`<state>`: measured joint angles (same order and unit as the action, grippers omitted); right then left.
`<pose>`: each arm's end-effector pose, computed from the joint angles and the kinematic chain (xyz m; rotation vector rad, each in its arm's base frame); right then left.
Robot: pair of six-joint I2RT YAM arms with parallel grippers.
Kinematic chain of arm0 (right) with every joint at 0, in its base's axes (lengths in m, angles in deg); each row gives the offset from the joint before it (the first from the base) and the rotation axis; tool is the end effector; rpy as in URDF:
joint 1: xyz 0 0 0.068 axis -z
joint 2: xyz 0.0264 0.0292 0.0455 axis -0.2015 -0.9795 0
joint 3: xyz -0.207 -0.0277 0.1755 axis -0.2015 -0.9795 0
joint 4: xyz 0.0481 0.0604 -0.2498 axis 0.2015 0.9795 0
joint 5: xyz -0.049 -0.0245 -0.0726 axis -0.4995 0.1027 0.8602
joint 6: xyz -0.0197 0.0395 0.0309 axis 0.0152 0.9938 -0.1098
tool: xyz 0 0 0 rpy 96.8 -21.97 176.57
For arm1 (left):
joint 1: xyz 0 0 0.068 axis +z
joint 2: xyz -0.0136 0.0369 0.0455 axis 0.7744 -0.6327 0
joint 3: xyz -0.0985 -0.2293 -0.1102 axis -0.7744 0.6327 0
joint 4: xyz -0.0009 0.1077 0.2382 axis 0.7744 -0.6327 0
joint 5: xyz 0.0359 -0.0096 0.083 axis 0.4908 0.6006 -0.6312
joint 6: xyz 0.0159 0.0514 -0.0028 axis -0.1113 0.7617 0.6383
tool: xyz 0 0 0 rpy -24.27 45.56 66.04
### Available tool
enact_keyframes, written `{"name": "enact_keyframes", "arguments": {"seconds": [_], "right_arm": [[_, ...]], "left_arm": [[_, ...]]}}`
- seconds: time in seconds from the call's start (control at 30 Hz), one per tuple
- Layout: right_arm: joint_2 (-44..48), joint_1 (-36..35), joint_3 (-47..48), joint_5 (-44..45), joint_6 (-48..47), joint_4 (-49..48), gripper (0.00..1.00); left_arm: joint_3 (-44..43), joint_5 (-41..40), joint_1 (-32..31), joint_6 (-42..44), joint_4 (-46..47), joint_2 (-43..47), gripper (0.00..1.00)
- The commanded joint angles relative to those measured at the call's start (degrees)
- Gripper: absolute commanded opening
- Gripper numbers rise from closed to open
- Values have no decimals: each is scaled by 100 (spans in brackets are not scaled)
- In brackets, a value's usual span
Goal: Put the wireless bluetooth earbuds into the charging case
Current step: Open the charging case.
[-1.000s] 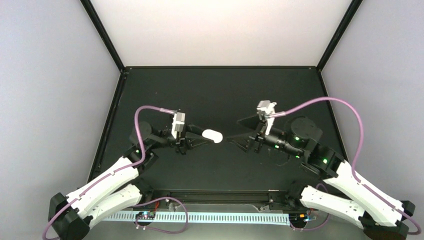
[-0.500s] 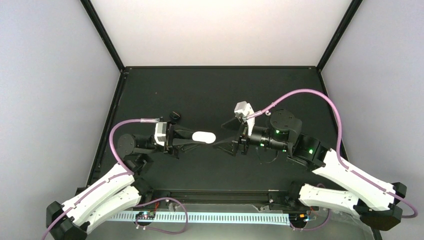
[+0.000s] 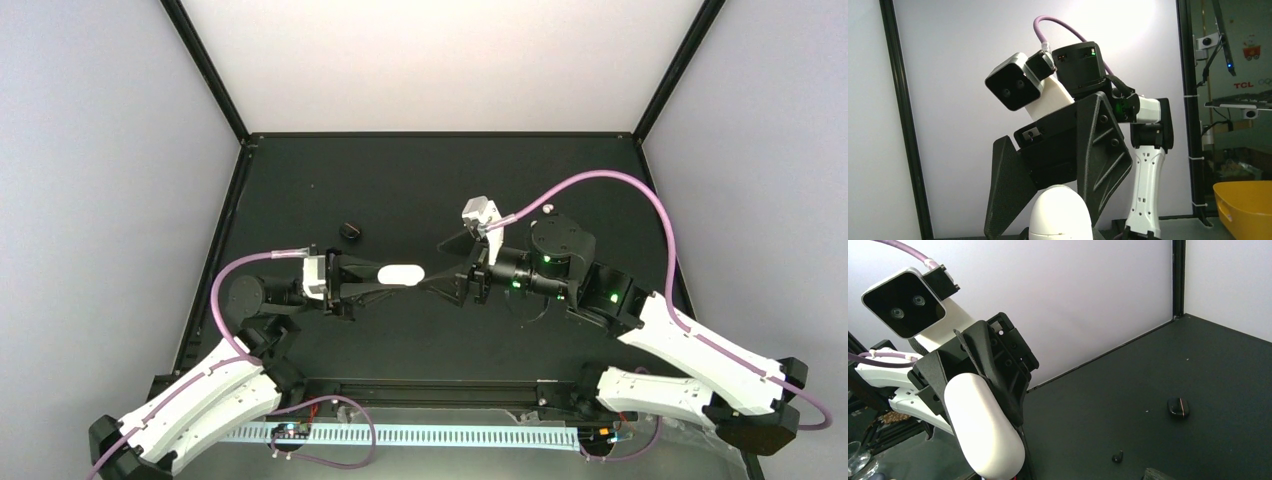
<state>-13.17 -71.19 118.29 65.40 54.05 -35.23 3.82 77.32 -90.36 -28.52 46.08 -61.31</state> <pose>0.0986 0.1827 0.4112 -0.8445 1.6669 1.1328 0.0957 -0.1105 0.3489 0.9252 0.8592 -1.2177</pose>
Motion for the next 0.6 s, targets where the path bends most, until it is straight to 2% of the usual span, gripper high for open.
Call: {"name": "enact_keyframes", "arguments": {"seconds": [0.0,0.17,0.4,0.57], "right_arm": [[-41,0,270,129,176,-361,84],[-117,2,354,105,258,-378,84],[-137,-1,464,679,394,-272,83],[34,-2,433,264,433,-485,83]], "left_arm": [[36,149,-54,396,-234,113,2],[29,118,-59,494,-300,130,1],[2,241,-94,474,-293,152,1],[10,225,-92,462,-385,193,2]]}}
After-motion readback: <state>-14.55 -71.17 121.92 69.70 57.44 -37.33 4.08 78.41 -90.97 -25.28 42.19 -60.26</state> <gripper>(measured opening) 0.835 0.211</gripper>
